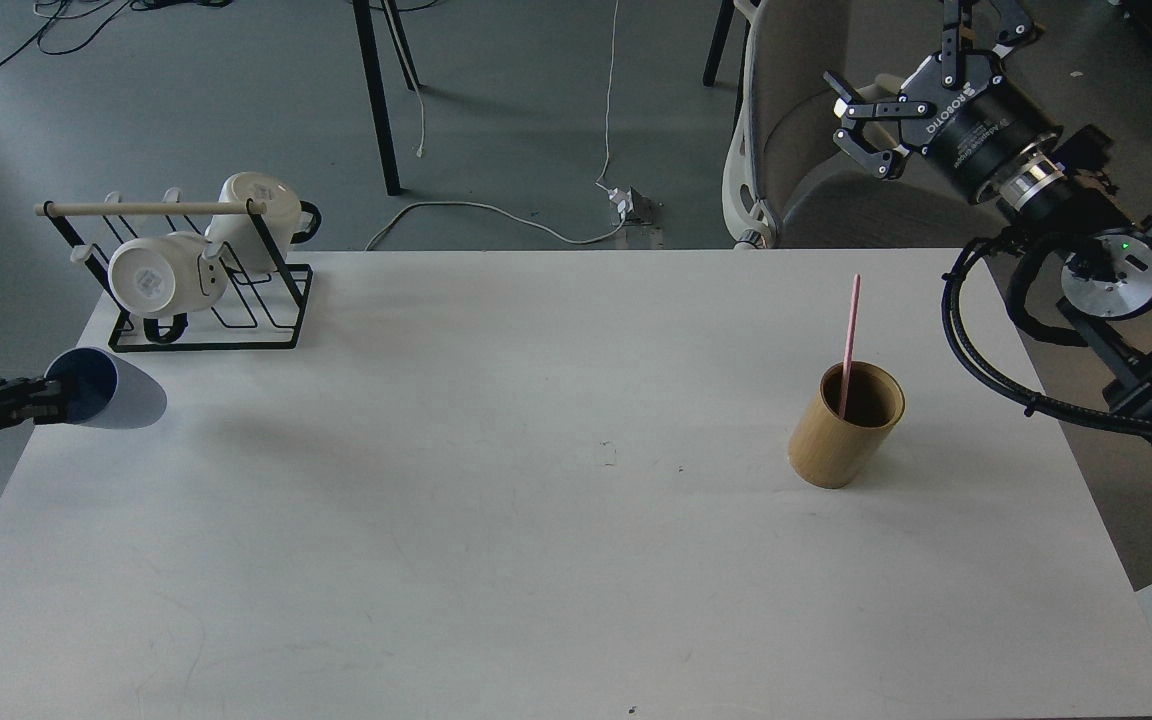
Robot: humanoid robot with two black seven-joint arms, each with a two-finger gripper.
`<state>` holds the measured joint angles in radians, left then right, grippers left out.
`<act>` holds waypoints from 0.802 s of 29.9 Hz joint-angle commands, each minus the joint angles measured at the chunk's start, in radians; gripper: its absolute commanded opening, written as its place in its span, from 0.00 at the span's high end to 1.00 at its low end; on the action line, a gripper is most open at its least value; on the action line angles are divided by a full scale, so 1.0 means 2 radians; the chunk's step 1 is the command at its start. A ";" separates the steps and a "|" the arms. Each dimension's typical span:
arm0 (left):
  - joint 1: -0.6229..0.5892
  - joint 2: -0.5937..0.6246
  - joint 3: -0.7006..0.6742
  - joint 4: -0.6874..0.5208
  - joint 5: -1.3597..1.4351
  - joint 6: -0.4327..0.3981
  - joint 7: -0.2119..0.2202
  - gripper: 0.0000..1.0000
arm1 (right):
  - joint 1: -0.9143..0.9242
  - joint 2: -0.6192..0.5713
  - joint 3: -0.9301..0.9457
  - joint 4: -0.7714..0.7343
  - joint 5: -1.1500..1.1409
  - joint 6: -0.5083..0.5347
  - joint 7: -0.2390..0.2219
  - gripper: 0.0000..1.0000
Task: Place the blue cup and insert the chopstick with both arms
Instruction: 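Lift the blue cup with the left gripper and swing it upright, then lower the blue cup upright onto the table center with left gripper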
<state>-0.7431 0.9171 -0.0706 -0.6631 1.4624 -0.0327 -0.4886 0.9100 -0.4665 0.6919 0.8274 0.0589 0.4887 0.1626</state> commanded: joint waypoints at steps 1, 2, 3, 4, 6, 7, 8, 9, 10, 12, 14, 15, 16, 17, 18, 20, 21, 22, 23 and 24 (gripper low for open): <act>-0.052 0.060 -0.002 -0.145 -0.002 -0.026 0.000 1.00 | 0.001 0.003 0.000 -0.015 0.000 0.000 0.000 0.01; -0.071 0.067 -0.002 -0.178 0.000 -0.040 0.000 1.00 | 0.001 0.005 0.000 -0.021 0.000 0.000 0.000 0.01; -0.093 0.071 -0.001 -0.207 0.002 -0.053 0.000 1.00 | 0.001 0.005 -0.001 -0.029 0.000 0.000 0.000 0.01; -0.111 0.071 0.000 -0.226 0.003 -0.064 0.000 1.00 | 0.001 0.006 -0.001 -0.033 0.000 0.000 0.000 0.01; -0.145 0.066 0.002 -0.248 0.008 -0.083 0.000 1.00 | 0.001 0.006 -0.001 -0.040 0.000 0.000 0.000 0.01; -0.158 0.062 0.002 -0.251 0.011 -0.093 0.000 1.00 | 0.001 0.006 -0.001 -0.042 0.000 0.000 -0.001 0.01; -0.171 0.050 0.003 -0.252 0.019 -0.109 0.000 1.00 | 0.001 0.006 0.000 -0.046 0.000 0.000 -0.002 0.01; -0.181 0.035 0.003 -0.252 0.032 -0.125 0.000 1.00 | 0.001 0.006 0.000 -0.047 0.000 0.000 -0.003 0.01; -0.191 0.013 0.004 -0.249 0.048 -0.142 0.000 1.00 | 0.001 0.006 0.003 -0.047 0.002 0.000 -0.005 0.01; -0.204 -0.031 0.005 -0.241 0.063 -0.168 0.000 1.00 | 0.001 0.005 0.011 -0.048 0.005 0.000 -0.005 0.01; -0.217 -0.084 0.021 -0.219 0.066 -0.186 0.000 1.00 | 0.001 0.005 0.022 -0.049 0.007 0.000 -0.005 0.01; -0.230 -0.114 0.044 -0.199 0.066 -0.188 0.000 1.00 | 0.001 0.005 0.028 -0.053 0.007 0.000 -0.005 0.01; -0.243 -0.141 0.072 -0.181 0.067 -0.188 0.000 1.00 | 0.001 0.007 0.032 -0.060 0.007 0.000 -0.005 0.01; -0.260 -0.175 0.108 -0.158 0.066 -0.188 0.000 1.00 | 0.002 0.007 0.039 -0.068 0.007 0.000 -0.005 0.01; -0.274 -0.207 0.137 -0.139 0.066 -0.188 0.000 1.00 | 0.005 0.007 0.046 -0.075 0.007 0.000 -0.005 0.01; -0.290 -0.250 0.172 -0.107 0.064 -0.188 0.000 1.00 | 0.008 0.008 0.060 -0.090 0.007 0.000 -0.006 0.01; -0.291 -0.267 0.180 -0.097 0.065 -0.188 0.000 1.00 | 0.012 0.008 0.065 -0.096 0.007 0.000 -0.006 0.01; -0.292 -0.276 0.183 -0.093 0.065 -0.188 0.000 1.00 | 0.016 0.008 0.066 -0.098 0.007 0.000 -0.006 0.01; -0.292 -0.285 0.185 -0.092 0.065 -0.188 0.000 1.00 | 0.018 0.008 0.067 -0.100 0.007 0.000 -0.006 0.01; -0.292 -0.293 0.186 -0.090 0.066 -0.188 0.000 1.00 | 0.018 0.007 0.067 -0.100 0.007 0.000 -0.006 0.01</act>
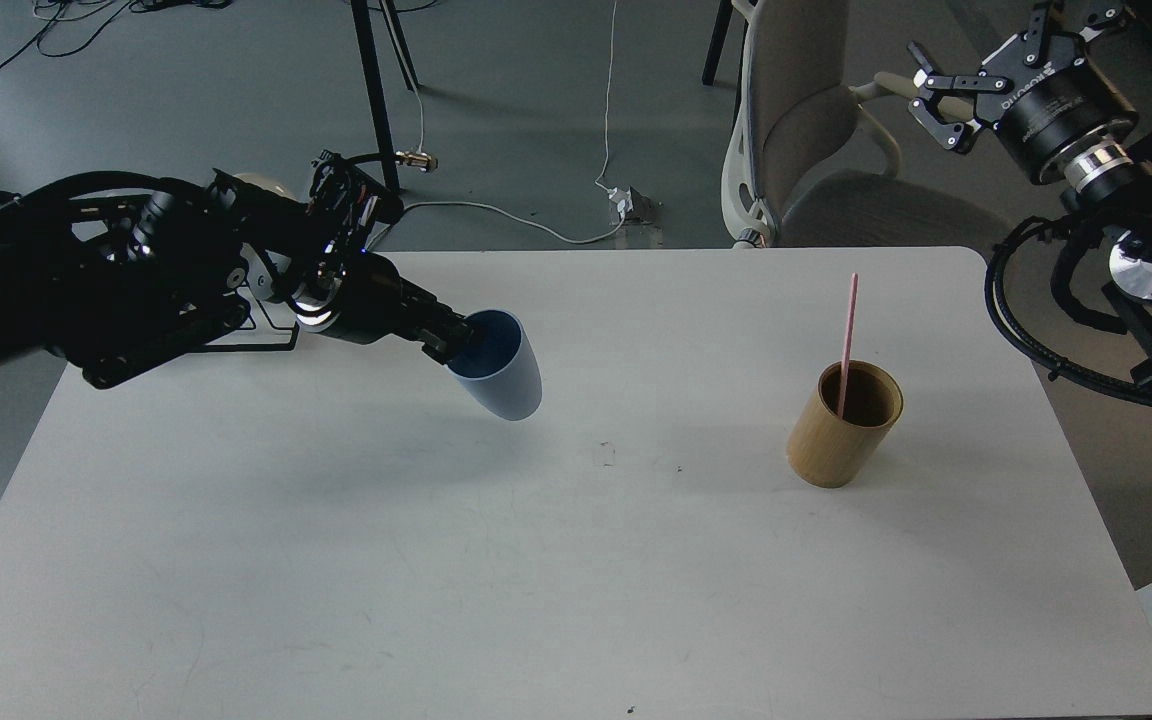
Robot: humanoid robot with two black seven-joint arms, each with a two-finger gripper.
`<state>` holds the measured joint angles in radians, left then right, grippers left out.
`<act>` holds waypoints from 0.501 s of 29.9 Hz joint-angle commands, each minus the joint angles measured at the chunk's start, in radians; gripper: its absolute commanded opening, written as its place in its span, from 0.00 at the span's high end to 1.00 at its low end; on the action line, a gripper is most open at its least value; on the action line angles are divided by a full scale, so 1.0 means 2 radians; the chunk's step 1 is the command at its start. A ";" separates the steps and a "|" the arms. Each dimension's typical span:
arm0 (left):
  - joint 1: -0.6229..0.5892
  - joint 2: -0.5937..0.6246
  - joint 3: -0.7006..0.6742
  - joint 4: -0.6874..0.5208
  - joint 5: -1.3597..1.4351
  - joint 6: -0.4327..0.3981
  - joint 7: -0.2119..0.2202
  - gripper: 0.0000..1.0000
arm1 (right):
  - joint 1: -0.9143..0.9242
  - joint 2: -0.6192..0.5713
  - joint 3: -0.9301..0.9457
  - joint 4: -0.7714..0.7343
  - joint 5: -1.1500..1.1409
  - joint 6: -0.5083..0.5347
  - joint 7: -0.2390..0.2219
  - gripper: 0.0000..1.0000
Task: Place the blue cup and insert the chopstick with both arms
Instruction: 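Lower the blue cup upright onto the table center with left gripper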
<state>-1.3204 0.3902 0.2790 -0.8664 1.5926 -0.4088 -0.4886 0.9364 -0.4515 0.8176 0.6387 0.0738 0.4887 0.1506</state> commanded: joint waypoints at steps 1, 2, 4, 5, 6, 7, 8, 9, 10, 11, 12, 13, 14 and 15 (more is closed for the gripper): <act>-0.004 -0.037 0.012 0.014 0.001 0.000 0.000 1.00 | 0.006 -0.001 0.003 -0.006 0.000 0.000 0.000 0.01; -0.004 -0.047 0.013 0.016 0.001 -0.001 0.000 1.00 | 0.005 -0.001 0.003 -0.006 0.000 0.000 0.000 0.01; -0.006 -0.066 0.023 0.024 0.001 -0.001 0.000 1.00 | 0.003 -0.001 0.002 -0.006 0.000 0.000 0.000 0.01; -0.006 -0.074 0.031 0.030 0.001 -0.001 0.000 1.00 | 0.003 -0.001 0.002 -0.006 0.000 0.000 0.000 0.01; -0.007 -0.082 0.039 0.035 0.001 -0.001 0.000 1.00 | 0.003 -0.001 0.002 -0.006 0.000 0.000 0.000 0.01; -0.009 -0.091 0.046 0.039 0.001 -0.001 0.000 1.00 | 0.003 -0.001 0.002 -0.006 0.000 0.000 0.000 0.01; -0.011 -0.098 0.051 0.042 0.001 -0.001 0.000 1.00 | 0.003 -0.001 0.002 -0.006 0.000 0.000 0.000 0.01; -0.012 -0.101 0.053 0.044 0.001 -0.001 0.000 1.00 | 0.003 -0.001 0.002 -0.006 0.000 0.000 0.000 0.01; -0.012 -0.105 0.055 0.048 0.001 -0.001 0.000 1.00 | 0.003 -0.002 0.002 -0.005 0.000 0.000 0.000 0.01; -0.012 -0.108 0.058 0.054 0.001 -0.001 0.000 1.00 | 0.003 -0.003 0.002 -0.005 0.000 0.000 0.000 0.01; -0.012 -0.113 0.062 0.060 0.001 -0.001 0.000 1.00 | 0.003 -0.004 0.002 -0.005 0.000 0.000 0.000 0.01; -0.012 -0.118 0.068 0.064 0.001 -0.001 0.000 1.00 | 0.003 -0.004 0.002 -0.005 0.000 0.000 0.000 0.01; -0.012 -0.122 0.077 0.070 0.001 -0.001 0.000 1.00 | 0.003 -0.004 0.002 -0.005 0.000 0.000 0.000 0.01; -0.012 -0.126 0.083 0.075 0.001 0.000 0.000 1.00 | 0.002 -0.004 0.002 -0.005 0.000 0.000 0.000 0.01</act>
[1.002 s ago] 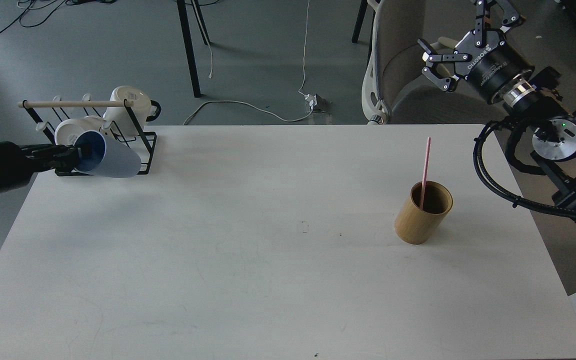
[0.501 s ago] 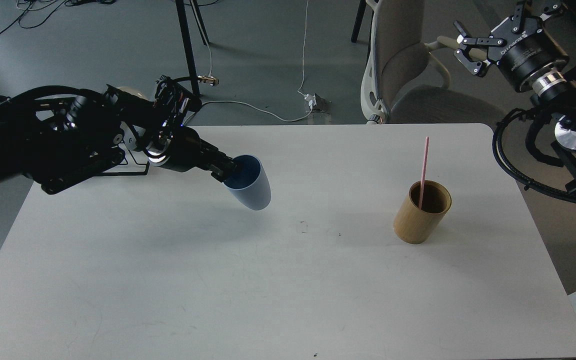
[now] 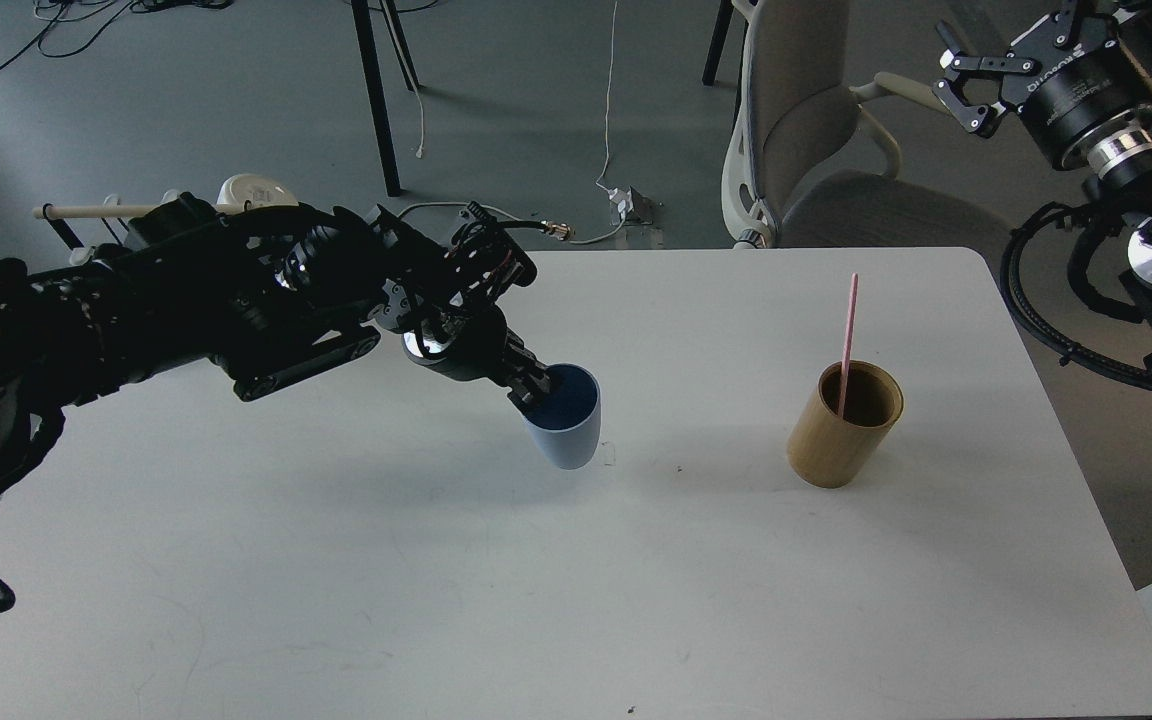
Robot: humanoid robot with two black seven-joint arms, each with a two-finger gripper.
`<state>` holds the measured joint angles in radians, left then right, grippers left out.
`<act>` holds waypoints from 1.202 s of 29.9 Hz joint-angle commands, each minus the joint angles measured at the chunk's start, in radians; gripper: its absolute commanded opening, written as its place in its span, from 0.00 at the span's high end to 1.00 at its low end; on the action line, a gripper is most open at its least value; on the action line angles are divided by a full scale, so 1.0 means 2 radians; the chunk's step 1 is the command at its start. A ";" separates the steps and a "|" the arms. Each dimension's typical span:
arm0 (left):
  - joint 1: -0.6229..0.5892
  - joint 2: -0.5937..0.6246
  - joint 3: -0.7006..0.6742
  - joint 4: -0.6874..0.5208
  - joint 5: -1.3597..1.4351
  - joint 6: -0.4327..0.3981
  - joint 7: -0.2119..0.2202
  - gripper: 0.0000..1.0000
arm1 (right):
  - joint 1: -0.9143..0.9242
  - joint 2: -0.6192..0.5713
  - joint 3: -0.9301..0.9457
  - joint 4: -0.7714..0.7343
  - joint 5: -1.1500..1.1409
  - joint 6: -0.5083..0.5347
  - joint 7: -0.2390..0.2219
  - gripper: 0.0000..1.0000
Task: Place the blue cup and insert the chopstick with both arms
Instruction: 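Lower the blue cup upright onto the table center with left gripper, then release the blue cup and withdraw the left arm toward the rack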
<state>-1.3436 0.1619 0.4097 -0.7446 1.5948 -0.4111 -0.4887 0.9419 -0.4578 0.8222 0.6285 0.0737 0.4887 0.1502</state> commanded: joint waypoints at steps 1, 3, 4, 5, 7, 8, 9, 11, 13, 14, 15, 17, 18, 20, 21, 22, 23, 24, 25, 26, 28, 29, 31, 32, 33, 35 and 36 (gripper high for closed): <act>0.000 -0.013 0.021 0.015 -0.001 0.001 0.000 1.00 | -0.001 0.000 -0.001 0.000 0.000 0.000 0.000 0.01; 0.000 -0.013 0.022 0.016 -0.001 0.001 0.000 1.00 | -0.001 0.000 -0.001 0.000 0.000 0.000 0.000 0.01; 0.000 -0.013 0.024 0.018 0.000 0.001 0.000 1.00 | -0.001 0.000 -0.001 0.001 0.000 0.000 0.000 0.01; 0.000 -0.013 0.024 0.018 0.000 0.001 0.000 0.99 | -0.002 0.001 -0.002 0.001 0.000 0.000 0.001 0.01; 0.000 -0.014 0.028 0.019 0.000 0.001 0.000 0.98 | -0.002 0.001 -0.002 0.001 0.000 0.000 0.001 0.01; 0.000 -0.014 0.030 0.019 0.000 0.001 0.000 0.98 | -0.002 0.001 -0.002 0.001 0.000 0.000 0.001 0.01; 0.000 -0.014 0.031 0.019 0.000 0.001 0.000 0.97 | -0.002 0.001 -0.002 0.002 0.000 0.000 0.001 0.01; 0.000 -0.014 0.031 0.019 0.000 0.001 0.000 0.96 | -0.002 0.001 -0.002 0.002 0.000 0.000 0.000 0.01; 0.001 -0.013 0.031 0.018 0.001 0.000 0.000 0.95 | -0.002 0.001 -0.002 0.003 0.000 0.000 0.001 0.01; 0.000 -0.013 0.031 0.018 0.000 0.000 0.000 0.94 | -0.002 0.001 -0.002 0.003 0.000 0.000 0.001 0.01; 0.001 -0.013 0.031 0.018 0.000 0.000 0.000 0.94 | -0.002 0.001 -0.002 0.003 0.000 0.000 0.001 0.01; 0.001 -0.013 0.031 0.016 0.001 0.000 0.000 0.94 | -0.005 0.001 -0.002 0.003 0.000 0.000 0.001 0.01; 0.001 -0.013 0.031 0.015 0.000 -0.001 0.000 0.94 | -0.005 0.001 -0.002 0.003 0.000 0.000 0.001 0.01; 0.002 -0.013 0.031 0.015 0.000 -0.001 0.000 0.93 | -0.006 0.001 -0.002 0.003 0.000 0.000 0.001 0.01; 0.002 -0.012 0.031 0.014 0.001 -0.001 0.000 0.93 | -0.006 0.001 -0.002 0.003 0.000 0.000 0.001 0.01; 0.003 -0.012 0.031 0.014 0.001 -0.001 0.000 0.93 | -0.006 0.001 -0.002 0.003 0.000 0.000 0.001 0.01; 0.003 -0.012 0.031 0.014 0.001 -0.001 0.000 0.92 | -0.006 0.001 -0.002 0.004 0.000 0.000 0.001 0.01; 0.003 -0.011 0.031 0.013 0.001 -0.001 0.000 0.92 | -0.007 0.001 -0.002 0.004 0.000 0.000 0.001 0.01; 0.004 -0.011 0.031 0.014 0.001 -0.001 0.000 0.92 | -0.007 0.001 -0.002 0.004 0.000 0.000 0.001 0.01; 0.004 -0.011 0.031 0.014 0.000 -0.002 0.000 0.91 | -0.008 0.001 -0.002 0.004 0.000 0.000 0.001 0.01; 0.005 -0.011 0.031 0.014 0.000 -0.002 0.000 0.90 | -0.008 0.001 -0.002 0.004 0.000 0.000 0.001 0.01; 0.005 -0.011 0.031 0.014 0.000 -0.002 0.000 0.89 | -0.008 0.001 -0.002 0.005 0.000 0.000 0.001 0.01; 0.006 -0.011 0.030 0.015 0.000 -0.002 0.000 0.86 | -0.008 0.001 -0.002 0.005 0.000 0.000 0.001 0.01; 0.007 -0.010 0.030 0.014 0.000 -0.002 0.000 0.84 | -0.008 0.001 -0.002 0.004 0.000 0.000 0.001 0.01; 0.008 -0.010 0.030 0.014 0.000 -0.003 0.000 0.82 | -0.008 0.002 -0.002 0.005 0.000 0.000 0.001 0.01; 0.008 -0.008 0.029 0.013 0.000 -0.004 0.000 0.80 | -0.008 0.002 -0.002 0.005 0.000 0.000 0.001 0.01; 0.008 -0.008 0.029 0.013 -0.001 -0.004 0.000 0.79 | -0.009 0.002 -0.002 0.005 0.000 0.000 0.001 0.01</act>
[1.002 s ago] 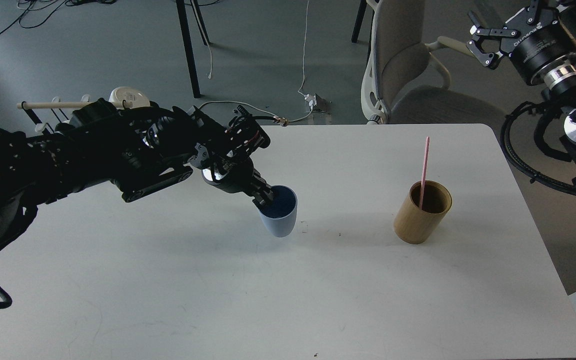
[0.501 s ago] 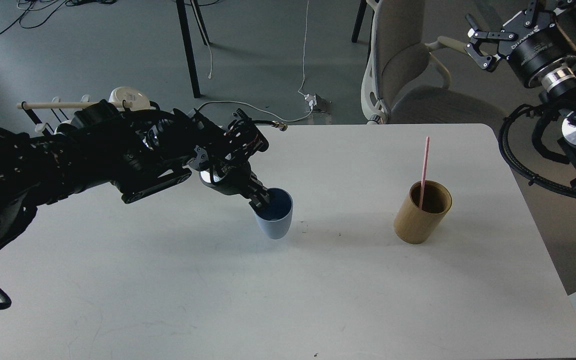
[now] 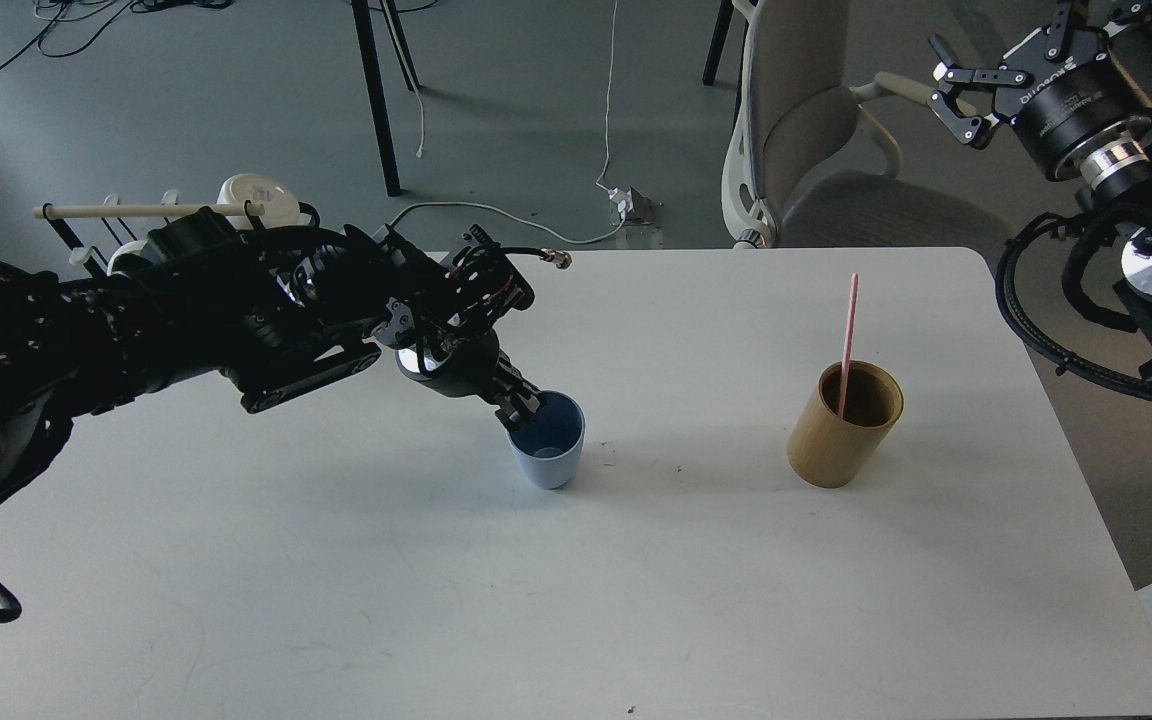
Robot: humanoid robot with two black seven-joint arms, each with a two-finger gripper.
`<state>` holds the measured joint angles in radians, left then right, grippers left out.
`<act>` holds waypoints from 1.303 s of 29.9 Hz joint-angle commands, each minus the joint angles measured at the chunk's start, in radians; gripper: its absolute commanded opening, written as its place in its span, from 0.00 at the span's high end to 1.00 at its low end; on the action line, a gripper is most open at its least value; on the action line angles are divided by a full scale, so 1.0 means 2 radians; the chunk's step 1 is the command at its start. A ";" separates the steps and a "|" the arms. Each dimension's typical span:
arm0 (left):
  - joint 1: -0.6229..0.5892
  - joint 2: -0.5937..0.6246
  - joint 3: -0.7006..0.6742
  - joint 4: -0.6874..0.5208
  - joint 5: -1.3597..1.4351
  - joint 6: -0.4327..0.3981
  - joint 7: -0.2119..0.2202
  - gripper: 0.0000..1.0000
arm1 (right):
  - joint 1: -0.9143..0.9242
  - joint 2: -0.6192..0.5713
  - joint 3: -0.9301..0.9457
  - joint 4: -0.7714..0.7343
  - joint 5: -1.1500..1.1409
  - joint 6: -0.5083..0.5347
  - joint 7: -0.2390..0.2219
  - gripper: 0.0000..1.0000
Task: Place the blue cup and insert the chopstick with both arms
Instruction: 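Release the blue cup and withdraw the left arm toward the rack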
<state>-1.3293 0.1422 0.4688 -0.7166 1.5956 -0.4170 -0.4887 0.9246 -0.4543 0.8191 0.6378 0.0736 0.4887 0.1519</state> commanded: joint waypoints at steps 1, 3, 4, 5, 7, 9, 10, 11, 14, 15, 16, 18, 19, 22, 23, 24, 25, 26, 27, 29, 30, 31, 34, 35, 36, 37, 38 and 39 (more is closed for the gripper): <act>0.001 0.002 0.000 -0.001 -0.001 -0.001 0.000 0.78 | -0.001 0.000 0.000 0.000 0.000 0.000 0.001 0.01; 0.001 0.003 -0.001 -0.001 -0.001 -0.001 0.000 0.78 | -0.001 0.000 0.000 0.000 0.000 0.000 0.001 0.01; 0.001 0.003 -0.001 -0.001 -0.001 -0.001 0.000 0.76 | -0.001 0.000 0.000 0.000 0.000 0.000 0.001 0.01; 0.001 0.003 -0.002 -0.001 -0.002 -0.001 0.000 0.73 | -0.001 0.000 0.000 0.000 0.000 0.000 0.001 0.01; 0.001 0.008 -0.004 -0.001 -0.006 -0.002 0.000 0.66 | -0.001 0.000 0.000 0.001 0.000 0.000 0.001 0.01; 0.001 0.017 -0.006 -0.001 -0.009 -0.002 0.000 0.60 | -0.001 0.000 0.000 0.000 0.000 0.000 0.000 0.01; 0.001 0.023 -0.007 -0.001 -0.009 -0.002 0.000 0.56 | -0.001 0.001 0.001 0.000 0.000 0.000 0.000 0.01; 0.001 0.029 -0.008 -0.001 -0.011 -0.002 0.000 0.54 | -0.001 0.001 0.001 0.000 0.000 0.000 0.000 0.01; 0.002 0.045 -0.014 -0.002 -0.030 -0.003 0.000 0.40 | 0.002 0.002 -0.001 0.001 0.000 0.000 0.001 0.01; 0.003 0.050 -0.014 -0.003 -0.040 -0.003 0.000 0.36 | 0.002 0.003 -0.001 0.001 0.000 0.000 0.001 0.01; 0.004 0.055 -0.014 -0.004 -0.054 -0.002 0.000 0.32 | 0.003 0.003 0.000 0.001 0.000 0.000 0.002 0.01; 0.010 0.064 -0.015 -0.008 -0.084 -0.003 0.000 0.25 | 0.005 0.003 0.000 0.002 0.000 0.000 0.004 0.01; 0.011 0.067 -0.014 -0.013 -0.100 -0.002 0.000 0.23 | 0.006 0.003 0.000 0.002 0.000 0.000 0.004 0.01; 0.011 0.081 -0.015 -0.038 -0.131 -0.003 0.000 0.19 | 0.006 0.003 0.000 0.002 0.000 0.000 0.004 0.01; 0.011 0.091 -0.016 -0.051 -0.142 -0.003 0.000 0.19 | 0.006 0.002 0.000 0.002 0.000 0.000 0.004 0.01; 0.010 0.100 -0.020 -0.063 -0.153 -0.003 0.000 0.19 | 0.006 0.002 0.000 0.002 0.000 0.000 0.004 0.01; 0.011 0.110 -0.029 -0.076 -0.163 -0.003 0.000 0.18 | 0.007 -0.001 0.000 0.003 0.000 0.000 0.004 0.01; 0.012 0.118 -0.039 -0.086 -0.172 -0.004 0.000 0.17 | 0.007 -0.003 0.000 0.004 0.000 0.000 0.003 0.01; 0.013 0.131 -0.055 -0.098 -0.180 -0.005 0.000 0.16 | 0.008 -0.005 -0.001 0.006 -0.002 0.000 0.002 0.01; 0.021 0.158 -0.086 -0.119 -0.196 -0.013 0.000 0.15 | 0.008 -0.013 -0.005 0.019 -0.010 0.000 0.001 0.01; 0.029 0.173 -0.105 -0.127 -0.206 -0.018 0.000 0.14 | 0.009 -0.024 -0.008 0.028 -0.017 0.000 0.001 0.01; 0.039 0.189 -0.132 -0.135 -0.219 -0.026 0.000 0.14 | 0.009 -0.040 -0.014 0.039 -0.034 0.000 0.001 0.01; 0.073 0.222 -0.220 -0.152 -0.250 -0.036 0.000 0.13 | 0.018 -0.083 -0.024 0.073 -0.117 0.000 0.002 0.01; 0.088 0.231 -0.252 -0.156 -0.259 -0.036 0.000 0.12 | 0.020 -0.093 -0.024 0.088 -0.152 0.000 0.002 0.01; 0.099 0.239 -0.282 -0.156 -0.268 -0.036 0.000 0.12 | 0.020 -0.102 -0.025 0.105 -0.183 -0.007 0.003 0.01; 0.118 0.246 -0.323 -0.156 -0.283 -0.036 0.000 0.12 | 0.020 -0.118 -0.026 0.128 -0.224 -0.017 0.004 0.01; 0.134 0.248 -0.354 -0.157 -0.298 -0.036 0.000 0.12 | 0.020 -0.132 -0.027 0.144 -0.253 -0.025 0.004 0.01; 0.154 0.249 -0.386 -0.158 -0.317 -0.036 0.000 0.12 | 0.019 -0.150 -0.028 0.163 -0.289 -0.033 0.004 0.01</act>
<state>-1.1194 0.6168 -0.1157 -1.0266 1.0481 -0.4880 -0.4886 0.9631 -0.6724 0.7681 0.8671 -0.3220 0.4638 0.1577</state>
